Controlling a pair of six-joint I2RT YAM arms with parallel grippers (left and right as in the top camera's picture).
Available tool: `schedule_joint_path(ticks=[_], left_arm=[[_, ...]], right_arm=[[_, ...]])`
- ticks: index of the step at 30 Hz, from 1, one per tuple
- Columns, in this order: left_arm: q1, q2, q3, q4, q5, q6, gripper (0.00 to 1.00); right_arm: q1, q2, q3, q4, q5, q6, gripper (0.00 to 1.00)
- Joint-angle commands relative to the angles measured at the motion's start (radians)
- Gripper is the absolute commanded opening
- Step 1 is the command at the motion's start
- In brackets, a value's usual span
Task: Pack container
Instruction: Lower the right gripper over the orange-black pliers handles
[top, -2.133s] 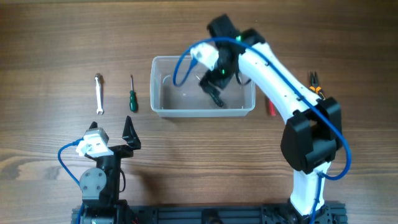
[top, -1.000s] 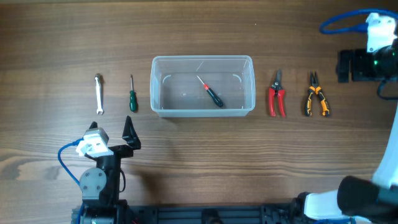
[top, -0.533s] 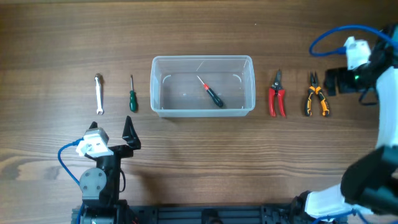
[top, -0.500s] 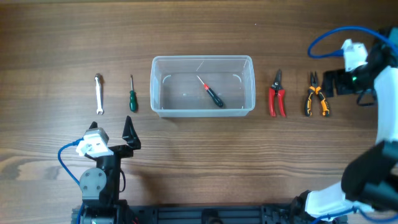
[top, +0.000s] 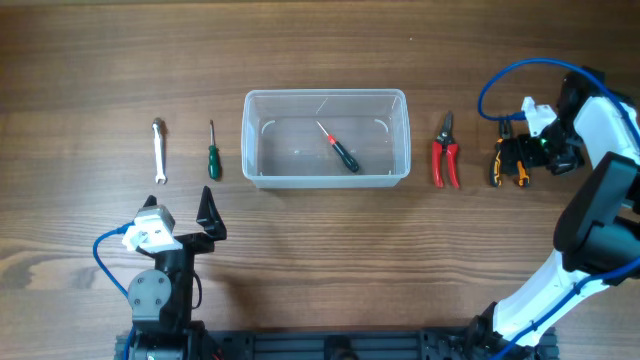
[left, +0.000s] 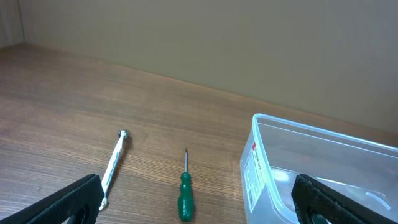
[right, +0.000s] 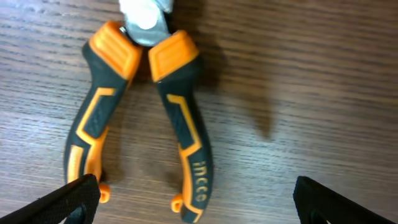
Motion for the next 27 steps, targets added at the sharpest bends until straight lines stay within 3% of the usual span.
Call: schedule_joint_path(ticks=[1, 9, 27], left_arm=[[0.006, -0.007, -0.007, 0.006, 0.005, -0.005, 1.0], [0.006, -0.007, -0.007, 0.006, 0.005, -0.005, 1.0], [0.006, -0.007, -0.007, 0.006, 0.005, -0.005, 1.0]], right_arm=[[-0.03, 0.006, -0.001, 0.007, 0.012, -0.047, 1.0], [-0.067, 0.006, -0.001, 0.025, -0.085, -0.073, 1.0], [-0.063, 0.013, -0.001, 0.077, -0.087, -0.095, 1.0]])
